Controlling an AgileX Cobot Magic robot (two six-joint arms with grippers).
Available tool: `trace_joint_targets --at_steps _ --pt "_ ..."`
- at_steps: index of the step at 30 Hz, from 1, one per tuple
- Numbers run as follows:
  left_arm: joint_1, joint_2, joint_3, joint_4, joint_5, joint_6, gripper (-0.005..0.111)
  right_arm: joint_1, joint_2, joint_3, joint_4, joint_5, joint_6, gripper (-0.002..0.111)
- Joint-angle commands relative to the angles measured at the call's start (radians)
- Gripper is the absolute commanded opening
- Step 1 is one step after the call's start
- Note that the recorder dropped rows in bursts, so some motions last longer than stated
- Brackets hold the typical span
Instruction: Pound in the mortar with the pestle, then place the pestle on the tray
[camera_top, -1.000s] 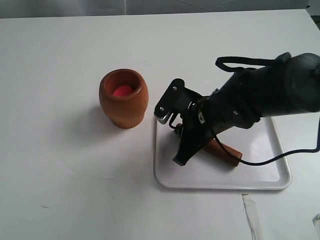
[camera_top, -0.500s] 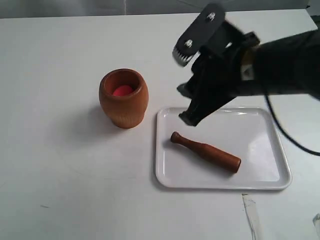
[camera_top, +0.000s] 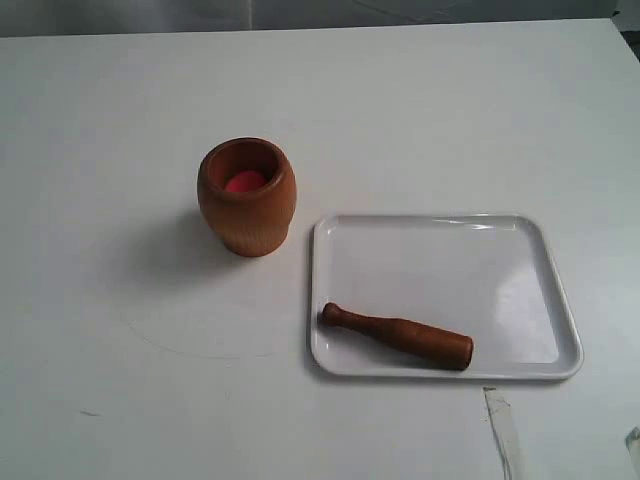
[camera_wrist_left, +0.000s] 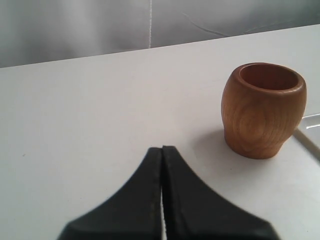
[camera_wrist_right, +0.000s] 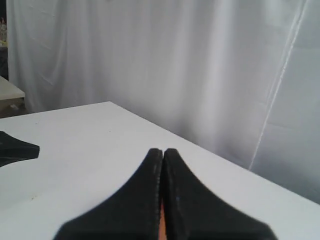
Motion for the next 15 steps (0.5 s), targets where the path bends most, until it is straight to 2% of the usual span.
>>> trace_joint_targets --at_steps 1,6,15 --pt "-0.008 -0.001 0.001 -0.007 -0.003 -0.008 0.000 0.005 -0.070 0.119 0.171 -0.040 -0.011 0.000" --pt "-0.008 -0.001 0.001 -0.007 -0.003 -0.008 0.000 0.005 -0.072 0.164 0.386 -0.035 -0.011 0.000" --pt "-0.008 -0.001 0.001 -0.007 -0.003 -0.008 0.000 0.005 -0.072 0.166 0.393 -0.069 -0.016 0.000"
